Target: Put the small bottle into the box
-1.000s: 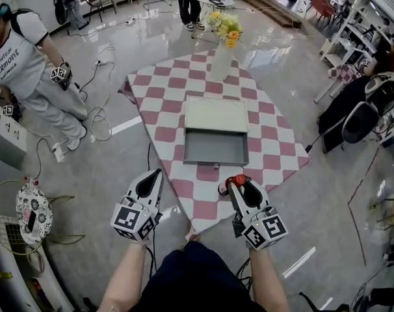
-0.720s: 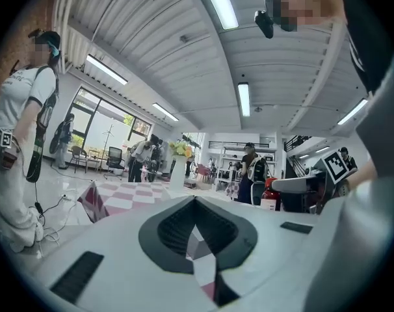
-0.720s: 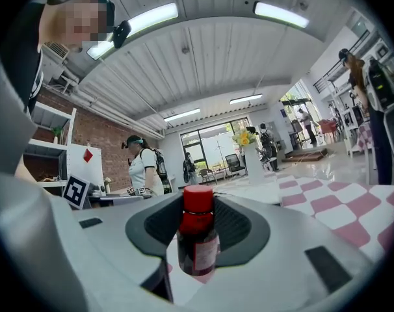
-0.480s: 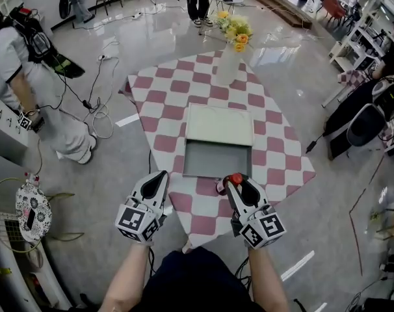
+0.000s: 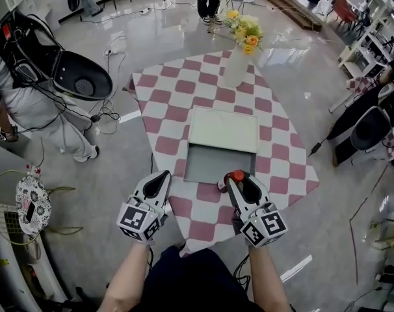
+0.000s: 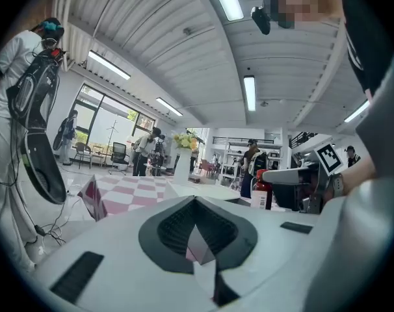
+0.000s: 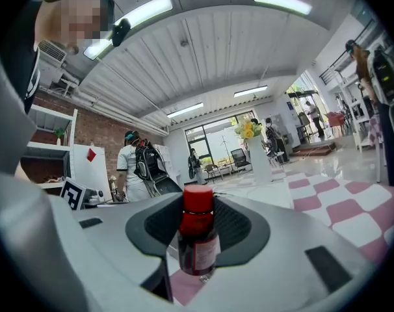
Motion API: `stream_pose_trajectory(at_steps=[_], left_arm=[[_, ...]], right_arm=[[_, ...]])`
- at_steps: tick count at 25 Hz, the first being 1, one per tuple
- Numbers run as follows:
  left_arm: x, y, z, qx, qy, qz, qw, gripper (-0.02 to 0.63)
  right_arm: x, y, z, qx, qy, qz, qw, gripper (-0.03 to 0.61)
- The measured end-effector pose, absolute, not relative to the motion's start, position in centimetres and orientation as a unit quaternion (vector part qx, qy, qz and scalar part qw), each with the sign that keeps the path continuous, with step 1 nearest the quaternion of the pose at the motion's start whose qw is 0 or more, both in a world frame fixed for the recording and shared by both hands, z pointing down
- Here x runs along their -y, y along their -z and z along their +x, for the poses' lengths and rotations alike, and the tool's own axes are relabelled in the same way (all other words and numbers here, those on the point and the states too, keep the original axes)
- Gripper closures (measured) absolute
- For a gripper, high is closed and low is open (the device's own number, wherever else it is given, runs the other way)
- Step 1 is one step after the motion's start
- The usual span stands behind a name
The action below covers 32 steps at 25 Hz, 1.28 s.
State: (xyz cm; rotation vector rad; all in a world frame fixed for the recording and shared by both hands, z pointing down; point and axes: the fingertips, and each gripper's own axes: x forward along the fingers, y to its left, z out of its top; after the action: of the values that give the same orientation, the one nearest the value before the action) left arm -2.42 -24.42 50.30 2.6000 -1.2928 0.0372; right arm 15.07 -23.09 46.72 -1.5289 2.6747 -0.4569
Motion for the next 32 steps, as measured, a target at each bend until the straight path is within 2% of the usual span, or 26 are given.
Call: stream_pose_trajectory(at_steps=[13,32], left_arm=[[25.3,-50.8,-3.6,0.446,-0.025,0.886,0.124,0.614],[29.9,-52.7,-3.2,0.41,-0.033,0.901,0.138,0.614]], right_arm=[[25.7,-47.6,13.2,-0.86,0.163,-0.484,-0.004,0.436],[29.9,-51.2,10.5,-0.857,0.16,-0.479,-0.108,0.434]])
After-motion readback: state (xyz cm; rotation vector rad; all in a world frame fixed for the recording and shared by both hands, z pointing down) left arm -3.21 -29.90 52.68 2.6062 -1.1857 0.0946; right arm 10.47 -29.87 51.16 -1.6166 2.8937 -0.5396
